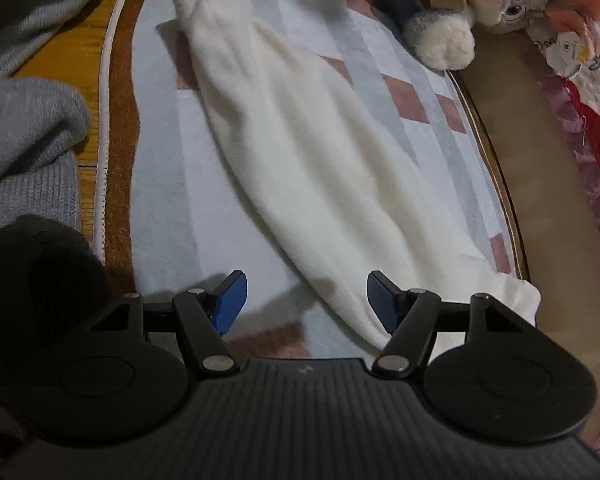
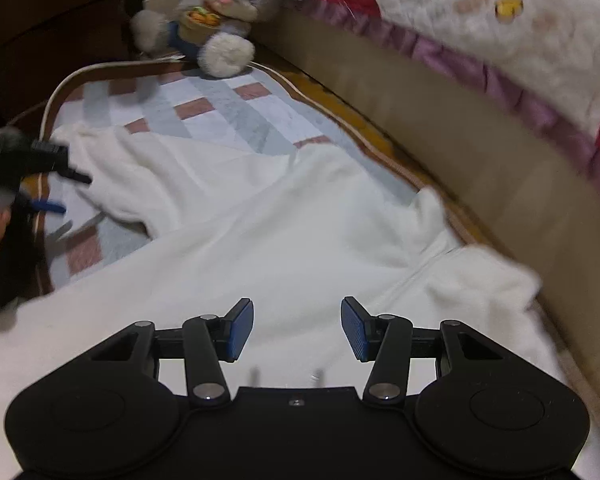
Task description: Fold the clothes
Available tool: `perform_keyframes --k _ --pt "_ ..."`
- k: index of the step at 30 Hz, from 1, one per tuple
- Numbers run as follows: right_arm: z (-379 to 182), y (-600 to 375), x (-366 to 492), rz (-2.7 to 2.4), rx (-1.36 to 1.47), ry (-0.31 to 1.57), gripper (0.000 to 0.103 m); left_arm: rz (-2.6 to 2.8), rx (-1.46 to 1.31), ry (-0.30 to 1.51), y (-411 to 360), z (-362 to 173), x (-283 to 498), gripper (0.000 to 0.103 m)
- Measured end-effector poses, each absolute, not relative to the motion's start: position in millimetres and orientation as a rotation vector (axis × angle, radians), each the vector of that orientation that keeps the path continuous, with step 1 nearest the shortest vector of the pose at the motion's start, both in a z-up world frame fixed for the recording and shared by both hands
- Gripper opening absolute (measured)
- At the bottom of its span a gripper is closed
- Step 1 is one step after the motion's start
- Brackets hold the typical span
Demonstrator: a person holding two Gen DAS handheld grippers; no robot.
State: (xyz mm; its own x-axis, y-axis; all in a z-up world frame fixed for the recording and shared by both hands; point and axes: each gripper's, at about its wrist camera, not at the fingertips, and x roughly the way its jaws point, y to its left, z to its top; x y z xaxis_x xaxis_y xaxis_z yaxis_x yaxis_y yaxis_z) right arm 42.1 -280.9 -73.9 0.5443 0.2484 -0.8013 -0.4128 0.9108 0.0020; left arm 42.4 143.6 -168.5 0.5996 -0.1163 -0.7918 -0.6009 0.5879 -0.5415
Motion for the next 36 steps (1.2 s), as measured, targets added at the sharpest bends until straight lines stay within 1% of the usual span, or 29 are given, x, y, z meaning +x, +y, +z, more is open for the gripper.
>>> perform_keyframes --k 3,7,8,10,11,12,13,15,21,23,26,28,31,32,33,35,36 --pt "-103.5 -285.3 34.3 0.388 -0.121 0.92 0.054 0.315 -0.983 0.878 151.4 -183.8 42.8 0.066" --pt "-132.0 -291.0 24.6 0.387 -0.088 0.909 0.054 0.341 -0.871 0.806 143.2 -184.2 68.1 0.067" --pt "-137.0 -293.0 23.5 0.381 -0.096 0.907 0.054 0.361 -0.825 0.784 139.0 -183.9 75.1 0.069" --pt "-145.8 -296.4 22.3 0.374 -0.115 0.901 0.054 0.389 -0.739 0.75 130.0 -183.9 86.7 0.067" --pt "-149.4 -297.7 22.4 0.373 -0.123 0.897 0.054 0.388 -0.689 0.746 125.3 -183.8 93.2 0.061" --pt "-153.1 -299.1 22.5 0.371 -0.132 0.894 0.054 0.385 -0.643 0.739 121.8 -183.7 98.5 0.046" --pt "-156.5 -301.6 22.8 0.368 -0.132 0.897 0.054 0.381 -0.613 0.729 121.9 -181.6 101.7 0.006" --pt "-163.9 -306.8 23.1 0.361 -0.13 0.909 0.054 0.375 -0.555 0.707 122.6 -177.0 107.5 0.007" --pt "-179.8 -321.2 13.5 0.368 -0.129 0.92 0.055 0.349 -0.415 0.45 139.5 -119.5 108.9 0.007" --pt "-181.4 -325.8 8.7 0.378 -0.127 0.91 0.055 0.304 -0.44 0.475 149.4 -128.0 120.9 0.007" --pt "-182.6 -326.9 4.5 0.374 -0.128 0.897 0.056 0.324 -0.535 0.619 166.7 -165.4 131.8 0.007" --pt "-183.0 -325.3 3.9 0.367 -0.13 0.895 0.057 0.345 -0.581 0.682 175.1 -178.5 133.2 0.008" --pt "-183.8 -322.5 3.2 0.355 -0.133 0.891 0.058 0.363 -0.63 0.734 183.9 -185.1 135.1 0.017" --pt "-184.0 -322.6 2.9 0.354 -0.131 0.889 0.058 0.361 -0.653 0.739 186.8 -184.0 134.8 0.023" --pt "-184.2 -323.1 2.5 0.354 -0.128 0.887 0.059 0.366 -0.683 0.749 190.1 -183.5 133.6 0.027" --pt "-184.6 -324.0 2.1 0.353 -0.123 0.881 0.059 0.388 -0.762 0.76 197.3 -183.8 125.4 0.043" --pt "-184.7 -324.1 2.1 0.353 -0.122 0.878 0.059 0.392 -0.817 0.75 203.3 -185.2 118.5 0.044"
